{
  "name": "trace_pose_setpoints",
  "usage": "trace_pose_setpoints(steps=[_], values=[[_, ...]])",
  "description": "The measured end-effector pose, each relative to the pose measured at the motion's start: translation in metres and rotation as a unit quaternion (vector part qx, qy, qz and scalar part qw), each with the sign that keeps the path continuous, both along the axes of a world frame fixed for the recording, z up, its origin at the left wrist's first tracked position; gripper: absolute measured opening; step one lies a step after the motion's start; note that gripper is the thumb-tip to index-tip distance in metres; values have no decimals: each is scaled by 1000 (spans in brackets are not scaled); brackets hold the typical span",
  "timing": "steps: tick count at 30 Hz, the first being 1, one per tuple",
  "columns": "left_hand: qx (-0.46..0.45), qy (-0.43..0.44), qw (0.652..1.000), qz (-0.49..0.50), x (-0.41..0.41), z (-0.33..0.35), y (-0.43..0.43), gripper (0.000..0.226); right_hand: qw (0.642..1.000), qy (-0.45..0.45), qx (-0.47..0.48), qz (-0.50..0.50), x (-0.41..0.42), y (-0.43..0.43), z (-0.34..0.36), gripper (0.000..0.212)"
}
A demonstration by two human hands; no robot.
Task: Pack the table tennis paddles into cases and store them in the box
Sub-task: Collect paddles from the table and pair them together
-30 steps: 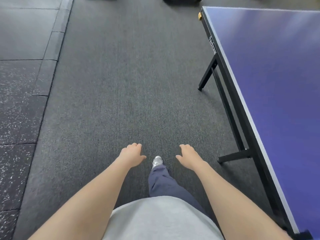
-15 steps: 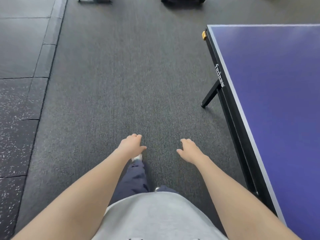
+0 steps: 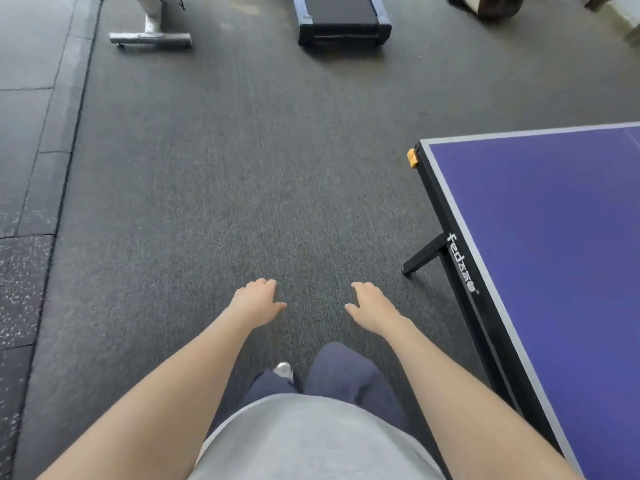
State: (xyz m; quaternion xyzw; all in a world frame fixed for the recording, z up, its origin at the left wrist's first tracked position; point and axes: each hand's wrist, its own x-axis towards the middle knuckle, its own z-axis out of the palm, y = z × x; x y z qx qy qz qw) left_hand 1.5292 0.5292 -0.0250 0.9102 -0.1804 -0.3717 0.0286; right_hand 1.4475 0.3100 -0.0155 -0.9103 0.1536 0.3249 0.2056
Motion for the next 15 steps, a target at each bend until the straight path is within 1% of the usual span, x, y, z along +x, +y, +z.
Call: trace_pose_setpoints(steps=[7, 13, 15], values=[[21, 6, 999, -33, 135, -9, -55, 56, 1000, 3, 13, -15, 128, -45, -13, 54], [35, 11, 998, -43, 262, -9, -123, 57, 998, 11, 34, -50, 248, -112, -23, 56], [28, -1, 998, -53, 305, -6, -148, 56, 998, 8, 32, -49, 284, -135, -23, 56]])
